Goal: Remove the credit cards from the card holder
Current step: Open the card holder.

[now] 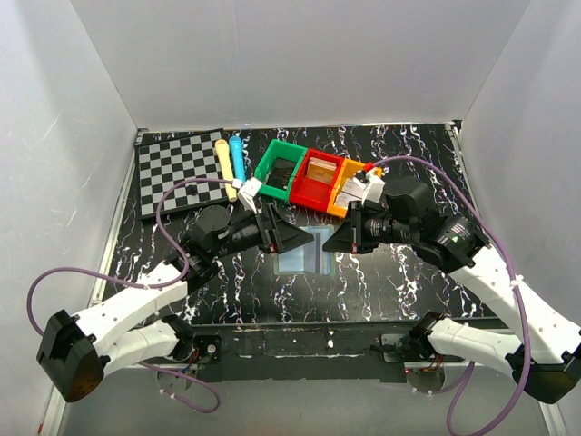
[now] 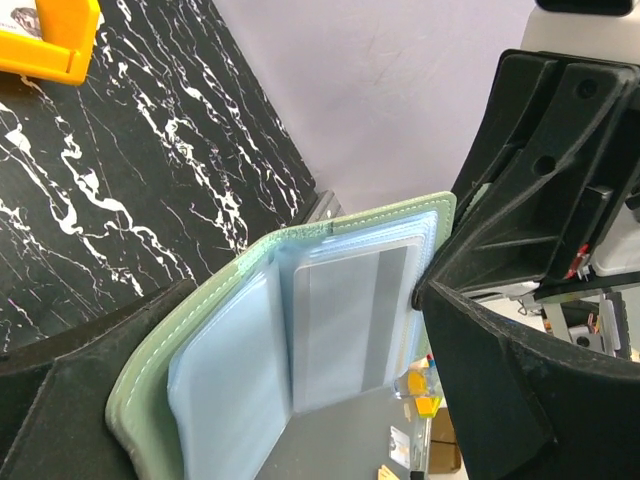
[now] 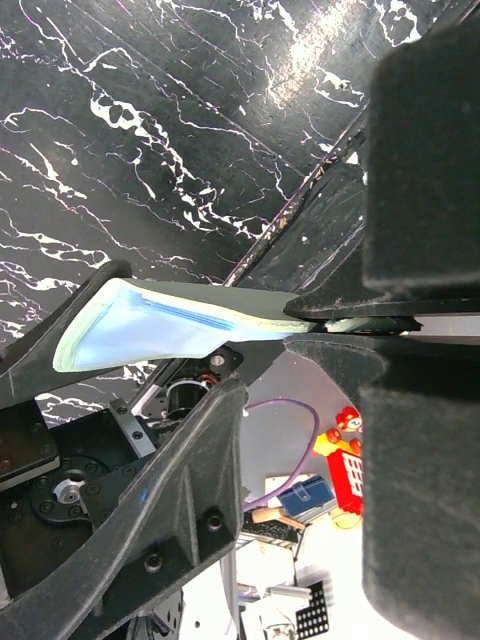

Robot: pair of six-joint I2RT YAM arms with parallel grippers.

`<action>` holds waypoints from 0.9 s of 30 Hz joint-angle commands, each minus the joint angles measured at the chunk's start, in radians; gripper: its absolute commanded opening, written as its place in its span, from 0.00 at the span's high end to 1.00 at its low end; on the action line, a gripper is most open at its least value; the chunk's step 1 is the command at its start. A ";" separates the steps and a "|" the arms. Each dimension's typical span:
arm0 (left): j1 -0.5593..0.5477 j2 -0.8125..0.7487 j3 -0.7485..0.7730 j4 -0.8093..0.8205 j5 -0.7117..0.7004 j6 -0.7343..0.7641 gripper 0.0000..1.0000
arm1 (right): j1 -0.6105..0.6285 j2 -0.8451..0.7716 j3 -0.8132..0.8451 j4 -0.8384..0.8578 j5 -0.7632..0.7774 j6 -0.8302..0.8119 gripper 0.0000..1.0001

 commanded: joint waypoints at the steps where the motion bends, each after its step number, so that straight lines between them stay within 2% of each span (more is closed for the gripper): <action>1: -0.030 0.033 0.064 -0.050 -0.039 0.039 0.02 | 0.004 -0.008 0.036 0.040 -0.006 -0.010 0.99; 27: -0.080 0.079 0.116 -0.047 -0.069 0.063 0.02 | 0.012 -0.008 0.019 0.051 -0.026 -0.011 0.99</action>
